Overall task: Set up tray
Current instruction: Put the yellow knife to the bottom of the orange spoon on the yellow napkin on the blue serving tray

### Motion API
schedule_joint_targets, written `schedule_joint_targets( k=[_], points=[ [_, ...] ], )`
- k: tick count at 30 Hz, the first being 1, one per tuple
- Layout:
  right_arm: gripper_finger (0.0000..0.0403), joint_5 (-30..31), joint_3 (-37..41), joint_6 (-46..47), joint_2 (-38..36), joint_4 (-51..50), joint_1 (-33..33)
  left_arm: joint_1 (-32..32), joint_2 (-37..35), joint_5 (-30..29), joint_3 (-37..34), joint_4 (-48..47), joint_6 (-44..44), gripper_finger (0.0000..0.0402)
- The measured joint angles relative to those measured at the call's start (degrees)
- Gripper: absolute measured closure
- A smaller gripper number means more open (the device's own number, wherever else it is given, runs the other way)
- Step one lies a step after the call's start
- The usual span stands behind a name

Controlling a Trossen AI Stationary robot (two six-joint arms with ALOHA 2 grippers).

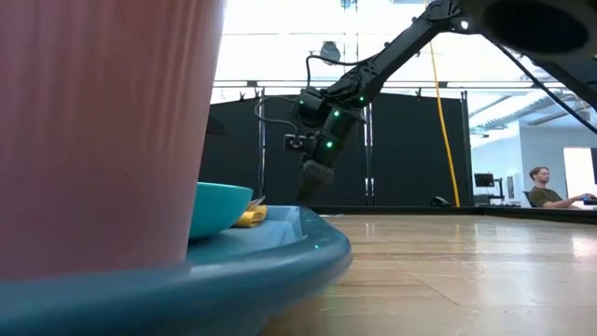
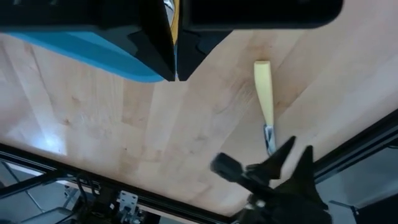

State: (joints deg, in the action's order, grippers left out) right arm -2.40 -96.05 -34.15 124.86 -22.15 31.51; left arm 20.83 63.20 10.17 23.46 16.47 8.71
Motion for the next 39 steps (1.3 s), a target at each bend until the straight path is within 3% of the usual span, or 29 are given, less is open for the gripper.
schedule_joint_targets(
  k=[3, 9, 13, 17, 22, 29, 34, 39],
  points=[
    [0.0306, 1.81, 0.00, -0.52, -0.30, -0.81, 0.02, -0.37, 0.00, 0.02, 0.00, 0.02, -0.02, 0.0378],
    [0.0316, -6.39, 0.02, -3.62, -0.50, -7.95, -0.29, -0.58, 0.02, 0.01, 0.00, 0.04, -0.29, 0.0397],
    [0.0313, -9.67, 0.06, -4.12, -0.50, -11.30, 0.44, -0.58, 0.01, -0.01, 0.00, 0.07, -0.70, 0.0389],
    [0.0306, -9.68, -0.15, -5.98, -0.50, -11.55, 0.45, -0.58, 0.02, -0.21, 0.00, 0.07, -0.72, 0.0380],
    [0.0292, -9.82, -2.73, -8.44, -0.44, -12.20, -0.33, -0.62, 0.02, -0.21, 0.00, 0.07, -0.74, 0.0397],
    [0.0267, -6.38, -4.68, -9.09, -0.09, -13.27, -0.97, -0.62, 0.02, -0.23, 0.00, 0.09, -1.09, 0.0383],
    [0.0250, -2.00, -4.55, -10.78, 2.54, -14.08, -0.90, -0.62, 0.01, -0.17, 0.00, 0.07, -1.07, 0.0397],
    [0.0243, -2.31, -4.96, -11.91, 1.95, -14.85, -1.01, -0.93, 0.02, -0.17, 0.00, 0.04, -1.07, 0.0386]
  ],
)
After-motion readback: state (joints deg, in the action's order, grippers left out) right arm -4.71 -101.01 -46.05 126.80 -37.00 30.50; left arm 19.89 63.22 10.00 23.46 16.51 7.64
